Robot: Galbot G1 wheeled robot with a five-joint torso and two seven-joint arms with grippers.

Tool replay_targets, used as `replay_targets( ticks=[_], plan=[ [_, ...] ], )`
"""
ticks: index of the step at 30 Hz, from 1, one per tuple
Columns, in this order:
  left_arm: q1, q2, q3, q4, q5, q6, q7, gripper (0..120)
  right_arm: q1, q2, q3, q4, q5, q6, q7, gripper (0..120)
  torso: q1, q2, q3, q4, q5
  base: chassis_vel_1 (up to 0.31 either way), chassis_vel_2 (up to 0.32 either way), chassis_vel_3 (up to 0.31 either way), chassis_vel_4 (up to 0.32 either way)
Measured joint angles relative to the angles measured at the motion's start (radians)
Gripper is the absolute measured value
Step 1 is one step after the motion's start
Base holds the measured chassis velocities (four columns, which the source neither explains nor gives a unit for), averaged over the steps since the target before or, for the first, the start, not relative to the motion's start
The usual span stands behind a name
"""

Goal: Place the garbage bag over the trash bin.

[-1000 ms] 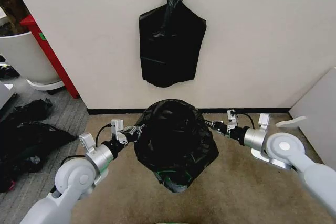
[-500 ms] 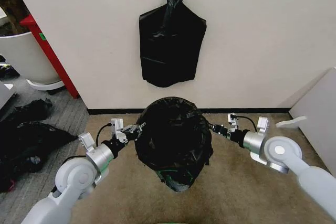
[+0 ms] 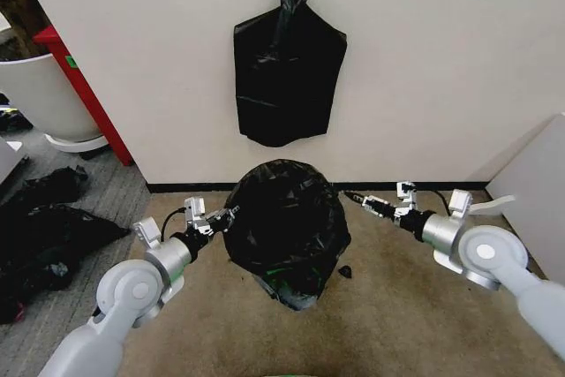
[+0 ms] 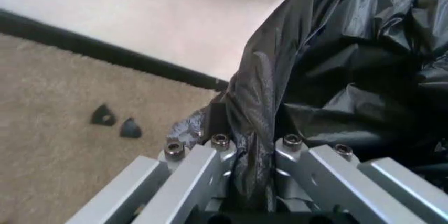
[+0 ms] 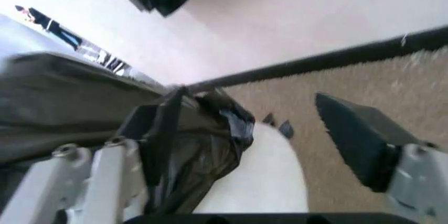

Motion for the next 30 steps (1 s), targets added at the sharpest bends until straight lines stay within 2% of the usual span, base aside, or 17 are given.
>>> replay_targets(
  ticks=[2, 4, 5, 7, 8, 9, 10, 12, 15, 22, 27, 30],
  plan=[
    [-0.019, -0.004, 0.004, 0.004, -0.024, 0.017, -0.103, 3, -0.030, -0.009, 0.044, -0.005, -0.014, 0.010, -0.052, 84, 0.000, 0.000, 0.000, 0.0001, -0.0002, 0.000, 0.000, 0.000, 0.000],
    [-0.022, -0.006, 0.005, 0.004, -0.032, 0.019, -0.123, 3, -0.038, -0.011, 0.051, -0.006, -0.016, 0.011, -0.065, 86, 0.000, 0.000, 0.000, 0.0001, -0.0002, 0.000, 0.000, 0.000, 0.000],
    [-0.039, -0.010, 0.006, 0.007, -0.058, 0.025, -0.196, 3, -0.066, -0.023, 0.071, -0.015, -0.038, 0.012, -0.123, 91, 0.000, 0.000, 0.000, 0.0000, -0.0002, 0.000, 0.000, 0.000, 0.000],
    [-0.058, -0.017, 0.009, 0.013, -0.082, 0.026, -0.267, 3, -0.097, -0.037, 0.079, -0.023, -0.068, 0.014, -0.202, 98, 0.000, 0.000, 0.000, -0.0003, 0.0000, 0.000, 0.000, 0.000, 0.000],
    [-0.058, -0.017, 0.009, 0.013, -0.082, 0.026, -0.267, 3, -0.097, -0.037, 0.079, -0.023, -0.068, 0.014, -0.202, 98, 0.000, 0.000, 0.000, -0.0003, 0.0000, 0.000, 0.000, 0.000, 0.000],
    [-0.061, -0.019, 0.008, 0.013, -0.090, 0.025, -0.290, 3, -0.106, -0.044, 0.071, -0.023, -0.077, 0.015, -0.237, 99, 0.000, 0.000, 0.000, -0.0007, -0.0002, 0.000, 0.000, 0.000, 0.000],
    [-0.071, -0.025, 0.009, 0.009, -0.110, 0.021, -0.344, 3, -0.121, -0.066, 0.011, -0.035, -0.117, 0.023, -0.371, 100, 0.000, 0.000, 0.000, 0.0002, -0.0003, 0.000, 0.000, 0.000, 0.000],
    [-0.092, -0.028, 0.011, 0.007, -0.127, 0.017, -0.369, 3, -0.133, -0.074, -0.026, -0.066, -0.155, 0.022, -0.483, 100, 0.000, 0.000, 0.000, 0.0003, 0.0001, 0.000, 0.000, 0.000, 0.000],
    [-0.112, -0.028, 0.013, 0.007, -0.142, 0.014, -0.383, 3, -0.147, -0.078, -0.054, -0.087, -0.200, 0.016, -0.553, 100, 0.000, 0.000, 0.000, -0.0002, -0.0002, 0.000, 0.000, 0.000, 0.000],
    [-0.139, -0.037, 0.011, 0.002, -0.185, 0.011, -0.404, 3, -0.172, -0.044, -0.111, -0.095, -0.153, 0.005, -0.537, 100, 0.000, 0.000, 0.000, -0.0001, -0.0005, 0.000, 0.000, 0.000, 0.000],
    [-0.145, -0.050, 0.012, -0.005, -0.212, 0.011, -0.406, 3, -0.165, 0.032, -0.139, -0.111, -0.072, 0.016, -0.463, 100, 0.000, 0.000, 0.000, 0.0000, 0.0000, 0.000, 0.000, 0.000, 0.000],
    [-0.146, -0.051, 0.011, -0.005, -0.219, 0.014, -0.406, 3, -0.174, 0.050, -0.130, -0.105, -0.039, 0.018, -0.448, 100, 0.000, 0.000, 0.000, 0.0000, -0.0001, 0.000, 0.000, 0.000, 0.000]
  ],
)
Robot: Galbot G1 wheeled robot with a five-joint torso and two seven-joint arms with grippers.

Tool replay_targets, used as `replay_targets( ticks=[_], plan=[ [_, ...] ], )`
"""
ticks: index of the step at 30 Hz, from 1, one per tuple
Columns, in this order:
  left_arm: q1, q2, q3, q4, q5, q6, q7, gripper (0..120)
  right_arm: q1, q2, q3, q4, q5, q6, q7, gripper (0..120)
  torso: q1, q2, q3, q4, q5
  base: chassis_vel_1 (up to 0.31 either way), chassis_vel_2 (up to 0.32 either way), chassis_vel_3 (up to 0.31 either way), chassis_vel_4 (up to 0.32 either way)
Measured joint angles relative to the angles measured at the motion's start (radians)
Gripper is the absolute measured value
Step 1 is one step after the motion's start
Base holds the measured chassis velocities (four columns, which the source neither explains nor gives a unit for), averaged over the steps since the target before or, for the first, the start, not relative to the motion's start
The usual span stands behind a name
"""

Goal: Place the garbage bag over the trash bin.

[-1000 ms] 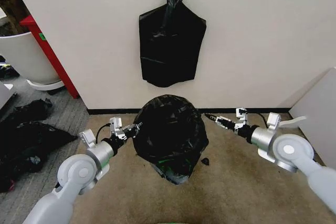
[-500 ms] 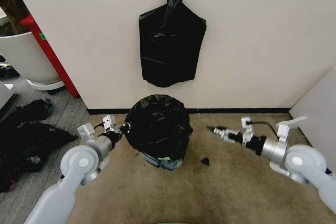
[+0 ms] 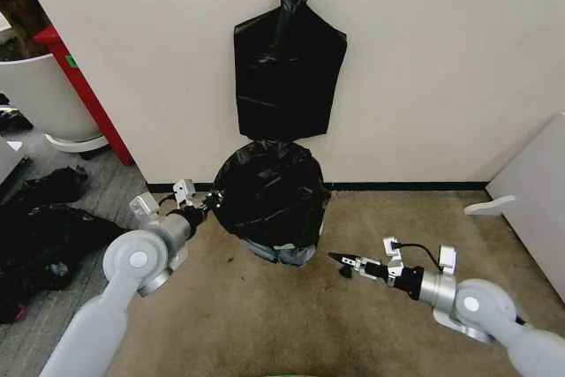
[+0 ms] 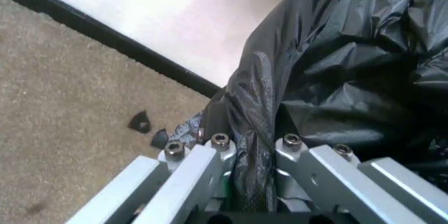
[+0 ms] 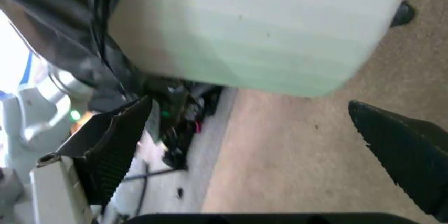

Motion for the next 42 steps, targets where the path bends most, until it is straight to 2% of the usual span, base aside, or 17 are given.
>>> replay_targets(
  ticks=[17, 20, 21, 25, 28, 33, 34, 36, 37, 42],
  plan=[
    [-0.003, -0.018, 0.000, 0.003, -0.018, 0.005, -0.017, 3, -0.010, 0.043, 0.009, 0.076, 0.043, 0.008, -0.009, 97, 0.000, 0.000, 0.000, 0.0000, 0.0000, 0.000, 0.000, 0.000, 0.000],
    [0.000, -0.022, 0.002, 0.003, -0.016, 0.005, -0.017, 3, -0.011, 0.042, 0.008, 0.088, 0.052, 0.008, -0.013, 87, 0.000, 0.000, 0.000, 0.0000, -0.0001, 0.000, 0.000, 0.000, 0.000],
    [0.000, -0.022, 0.002, 0.003, -0.016, 0.005, -0.017, 3, -0.011, 0.042, 0.008, 0.088, 0.052, 0.008, -0.013, 87, 0.000, 0.000, 0.000, 0.0000, -0.0001, 0.000, 0.000, 0.000, 0.000],
    [0.000, -0.023, 0.003, 0.003, -0.014, 0.009, -0.016, 3, -0.013, 0.041, 0.008, 0.102, 0.058, 0.008, -0.024, 70, 0.000, 0.000, 0.000, 0.0000, 0.0000, 0.000, 0.000, 0.000, 0.000],
    [0.000, -0.023, 0.005, 0.003, -0.013, 0.010, -0.015, 3, -0.009, 0.041, 0.004, 0.107, 0.059, 0.008, -0.026, 68, 0.000, 0.000, 0.000, 0.0000, -0.0001, 0.000, 0.000, 0.000, 0.000],
    [0.003, -0.024, 0.008, 0.003, -0.007, 0.012, -0.009, 3, 0.005, 0.047, -0.004, 0.109, 0.056, 0.008, -0.031, 52, 0.000, 0.000, 0.000, 0.0000, -0.0001, 0.000, 0.000, 0.000, 0.000],
    [0.003, -0.024, 0.009, 0.003, -0.007, 0.013, -0.009, 3, 0.005, 0.046, -0.005, 0.105, 0.049, 0.007, -0.036, 46, 0.000, 0.000, 0.000, 0.0000, 0.0000, 0.000, 0.000, 0.000, 0.000],
    [0.003, -0.024, 0.009, 0.002, -0.007, 0.013, -0.009, 3, 0.004, 0.046, -0.006, 0.103, 0.045, 0.006, -0.038, 44, 0.000, 0.000, 0.000, 0.0001, 0.0000, 0.000, 0.000, 0.000, 0.000],
    [0.002, -0.026, 0.010, 0.000, -0.007, 0.014, -0.009, 3, 0.001, 0.044, -0.006, 0.098, 0.035, 0.006, -0.044, 36, 0.000, 0.000, 0.000, 0.0000, 0.0000, 0.000, 0.000, 0.000, 0.000],
    [-0.001, -0.028, 0.012, -0.002, -0.008, 0.014, -0.008, 3, -0.008, 0.040, -0.009, 0.091, 0.016, 0.003, -0.053, 18, 0.000, 0.000, 0.000, -0.0001, 0.0000, 0.000, 0.000, 0.000, 0.000]
  ],
)
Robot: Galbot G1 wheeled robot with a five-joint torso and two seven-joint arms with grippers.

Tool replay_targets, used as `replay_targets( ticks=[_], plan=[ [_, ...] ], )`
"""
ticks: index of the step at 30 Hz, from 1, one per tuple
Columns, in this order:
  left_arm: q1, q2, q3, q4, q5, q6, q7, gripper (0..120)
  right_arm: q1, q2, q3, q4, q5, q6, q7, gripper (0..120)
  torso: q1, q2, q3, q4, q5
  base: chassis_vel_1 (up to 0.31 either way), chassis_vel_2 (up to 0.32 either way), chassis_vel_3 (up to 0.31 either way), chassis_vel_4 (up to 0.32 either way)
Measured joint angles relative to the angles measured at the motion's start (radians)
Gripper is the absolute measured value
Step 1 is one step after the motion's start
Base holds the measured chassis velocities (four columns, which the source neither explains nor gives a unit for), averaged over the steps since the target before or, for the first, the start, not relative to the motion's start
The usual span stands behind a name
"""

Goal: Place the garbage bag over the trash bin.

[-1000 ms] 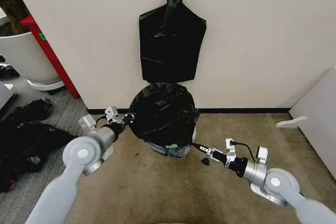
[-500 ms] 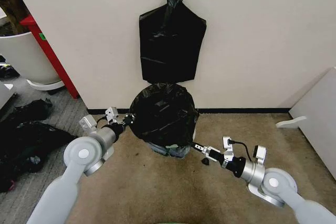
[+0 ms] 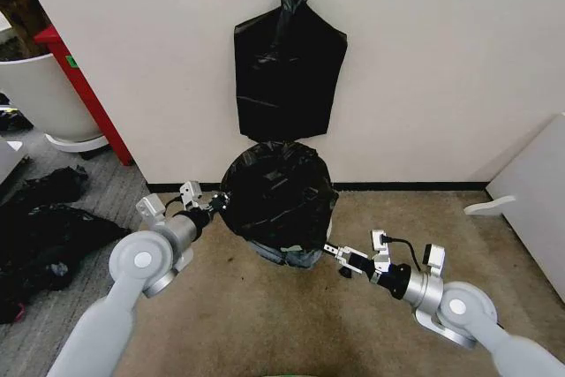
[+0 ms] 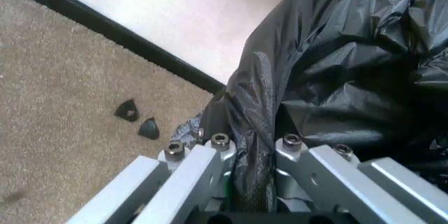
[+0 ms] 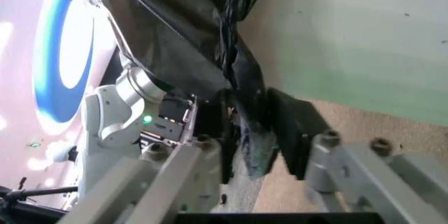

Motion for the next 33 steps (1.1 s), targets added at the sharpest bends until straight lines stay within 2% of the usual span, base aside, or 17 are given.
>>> replay_targets(
  ticks=[1, 3, 6, 33],
  plan=[
    [0.000, 0.000, 0.000, 0.000, 0.000, 0.000, 0.000, 3, 0.000, 0.000, 0.000, 0.000, 0.000, 0.000, 0.000, 18, 0.000, 0.000, 0.000, 0.0000, 0.0000, 0.000, 0.000, 0.000, 0.000],
    [0.000, 0.000, 0.000, 0.000, 0.000, 0.000, 0.004, 3, 0.002, 0.001, -0.001, -0.005, -0.003, -0.001, 0.000, 8, 0.000, 0.000, 0.000, 0.0000, 0.0000, 0.000, 0.000, 0.000, 0.000],
    [0.002, 0.001, -0.002, -0.001, -0.002, 0.001, 0.011, 3, 0.006, 0.002, -0.003, -0.011, -0.003, -0.001, 0.003, 0, 0.000, 0.000, 0.000, 0.0000, -0.0001, 0.000, 0.000, 0.000, 0.000],
    [0.010, -0.004, -0.016, -0.040, -0.062, 0.029, -0.003, 3, 0.008, 0.006, -0.021, -0.079, -0.083, 0.009, 0.063, 0, 0.000, 0.000, 0.000, 0.0000, 0.0000, 0.000, 0.000, 0.000, 0.000]
  ],
)
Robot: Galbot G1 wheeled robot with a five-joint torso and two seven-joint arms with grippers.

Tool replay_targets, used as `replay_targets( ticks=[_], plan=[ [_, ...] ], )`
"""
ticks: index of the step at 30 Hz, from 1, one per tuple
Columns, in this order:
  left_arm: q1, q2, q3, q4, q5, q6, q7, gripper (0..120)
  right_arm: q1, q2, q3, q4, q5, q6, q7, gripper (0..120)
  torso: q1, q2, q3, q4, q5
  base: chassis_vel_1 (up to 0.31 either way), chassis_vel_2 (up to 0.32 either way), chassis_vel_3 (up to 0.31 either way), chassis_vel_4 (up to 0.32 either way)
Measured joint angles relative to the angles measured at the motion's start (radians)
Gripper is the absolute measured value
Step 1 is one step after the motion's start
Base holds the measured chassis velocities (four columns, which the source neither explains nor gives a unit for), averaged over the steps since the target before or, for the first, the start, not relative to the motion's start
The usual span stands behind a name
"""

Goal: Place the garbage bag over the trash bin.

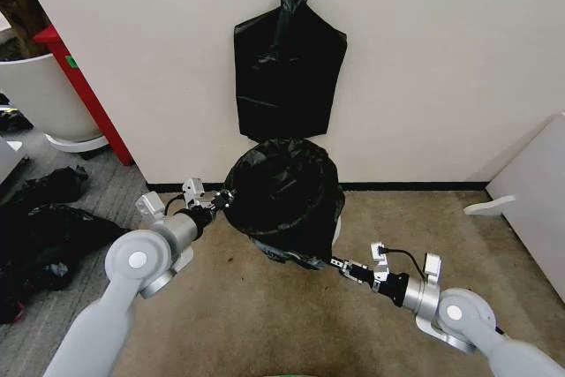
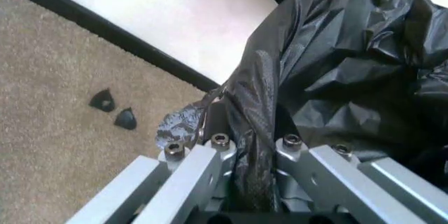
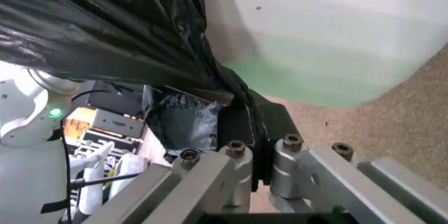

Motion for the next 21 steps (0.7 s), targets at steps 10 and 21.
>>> replay_targets(
  ticks=[10, 21],
  plan=[
    [-0.008, -0.005, 0.002, 0.013, 0.030, -0.015, -0.006, 3, -0.044, -0.027, 0.009, 0.066, -0.225, 0.041, -0.113, 26, 0.000, 0.000, 0.000, 0.0000, 0.0001, 0.000, 0.000, 0.000, 0.000],
    [0.008, 0.013, 0.007, 0.015, 0.116, -0.028, 0.010, 3, -0.055, -0.051, 0.062, 0.079, -0.468, 0.116, -0.239, 66, 0.000, 0.000, 0.000, -0.0002, -0.0002, 0.000, 0.000, 0.000, 0.000]
  ],
)
